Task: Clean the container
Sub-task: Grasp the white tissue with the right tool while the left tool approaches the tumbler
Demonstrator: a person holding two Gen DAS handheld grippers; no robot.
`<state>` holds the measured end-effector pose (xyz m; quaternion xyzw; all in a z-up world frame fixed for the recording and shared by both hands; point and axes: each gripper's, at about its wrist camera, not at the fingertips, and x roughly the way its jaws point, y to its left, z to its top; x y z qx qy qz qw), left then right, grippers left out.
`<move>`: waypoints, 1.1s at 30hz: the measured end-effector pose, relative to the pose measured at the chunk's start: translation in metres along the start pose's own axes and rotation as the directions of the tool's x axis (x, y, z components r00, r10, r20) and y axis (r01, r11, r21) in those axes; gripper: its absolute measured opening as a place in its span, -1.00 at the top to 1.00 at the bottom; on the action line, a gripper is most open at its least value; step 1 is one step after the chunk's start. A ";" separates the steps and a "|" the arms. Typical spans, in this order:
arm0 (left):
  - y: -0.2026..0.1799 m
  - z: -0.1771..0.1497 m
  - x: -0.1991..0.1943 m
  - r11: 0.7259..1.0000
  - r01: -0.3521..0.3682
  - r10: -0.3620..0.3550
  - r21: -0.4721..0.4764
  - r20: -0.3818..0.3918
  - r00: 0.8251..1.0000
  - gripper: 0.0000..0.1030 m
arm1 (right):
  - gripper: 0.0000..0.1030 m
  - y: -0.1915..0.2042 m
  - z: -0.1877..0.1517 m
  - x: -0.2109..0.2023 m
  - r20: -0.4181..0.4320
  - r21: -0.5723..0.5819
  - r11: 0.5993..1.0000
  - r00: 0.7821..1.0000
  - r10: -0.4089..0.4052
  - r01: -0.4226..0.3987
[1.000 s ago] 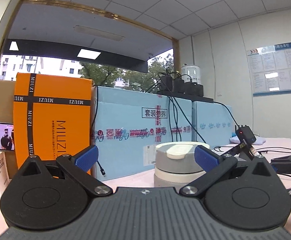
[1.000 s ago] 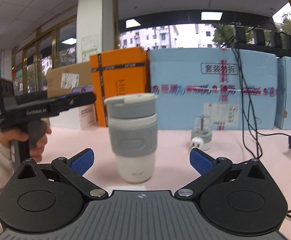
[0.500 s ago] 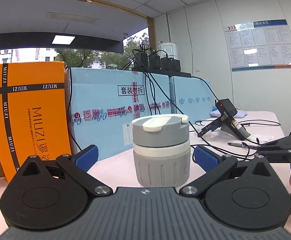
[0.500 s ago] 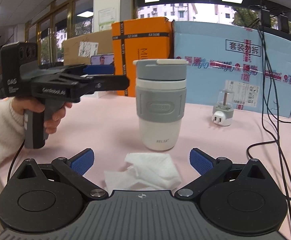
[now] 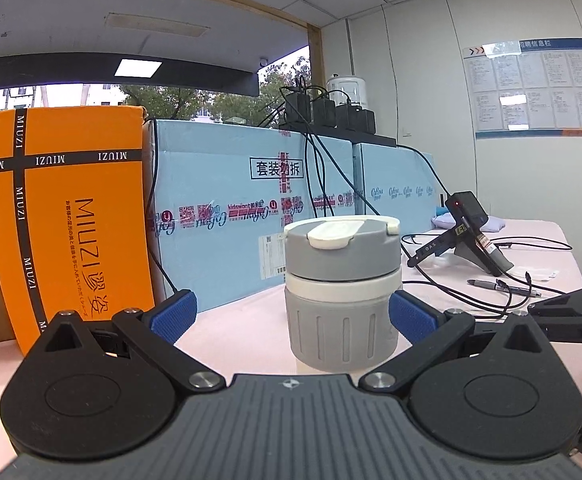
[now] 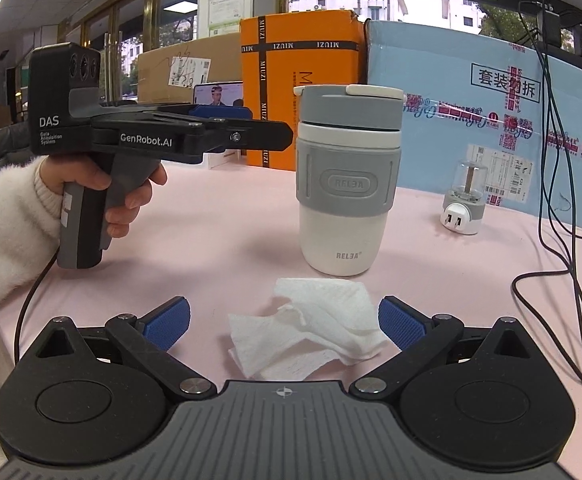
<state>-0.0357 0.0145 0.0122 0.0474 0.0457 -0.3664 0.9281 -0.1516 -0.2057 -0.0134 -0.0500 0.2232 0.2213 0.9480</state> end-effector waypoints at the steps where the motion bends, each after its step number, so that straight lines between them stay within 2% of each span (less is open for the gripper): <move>1: 0.000 0.000 0.000 1.000 0.001 -0.001 0.000 -0.002 1.000 -1.00 | -0.98 -0.001 0.001 0.001 0.000 0.007 1.000 1.000 -0.008 0.008; 4: 0.001 -0.001 0.001 1.000 0.005 -0.005 0.000 -0.009 1.000 -1.00 | -0.94 -0.005 0.002 0.004 0.001 0.021 0.999 1.000 -0.027 0.027; 6: -0.001 -0.003 0.003 1.000 0.007 -0.007 0.000 -0.014 1.000 -1.00 | -0.82 -0.009 0.004 0.005 -0.009 0.024 1.000 1.000 -0.016 0.016; 11: -0.002 -0.005 0.005 1.000 0.023 -0.023 0.002 -0.026 0.999 -1.00 | 0.11 -0.013 0.003 0.013 -0.094 0.021 1.000 0.995 -0.014 0.016; 15: -0.002 -0.006 0.006 0.999 0.037 -0.037 0.000 -0.032 0.999 -1.00 | 0.43 -0.011 0.000 0.016 -0.106 -0.005 0.999 0.994 -0.035 0.035; 17: -0.002 -0.007 0.007 0.999 0.043 -0.043 0.000 -0.035 0.998 -1.00 | 0.76 -0.012 0.000 0.016 -0.100 0.001 0.999 0.994 -0.046 0.046; 20: -0.003 -0.008 0.008 0.998 0.055 -0.055 -0.001 -0.039 0.998 -1.00 | 0.81 -0.017 0.000 0.012 -0.069 0.025 0.998 0.996 -0.055 0.057; 26: -0.010 -0.010 0.010 0.997 0.077 -0.076 0.020 -0.041 0.996 -1.00 | 0.81 -0.033 0.007 -0.019 0.083 0.134 0.987 0.992 -0.096 0.085; 29: -0.012 -0.010 0.013 0.997 0.077 -0.076 0.022 -0.041 0.996 -1.00 | 0.81 -0.042 0.017 -0.040 0.185 0.188 0.978 0.975 -0.123 0.088; 33: -0.016 -0.009 0.019 0.997 0.075 -0.074 0.023 -0.024 0.997 -1.00 | 0.81 -0.053 0.038 -0.063 0.324 0.247 0.968 0.937 -0.132 0.051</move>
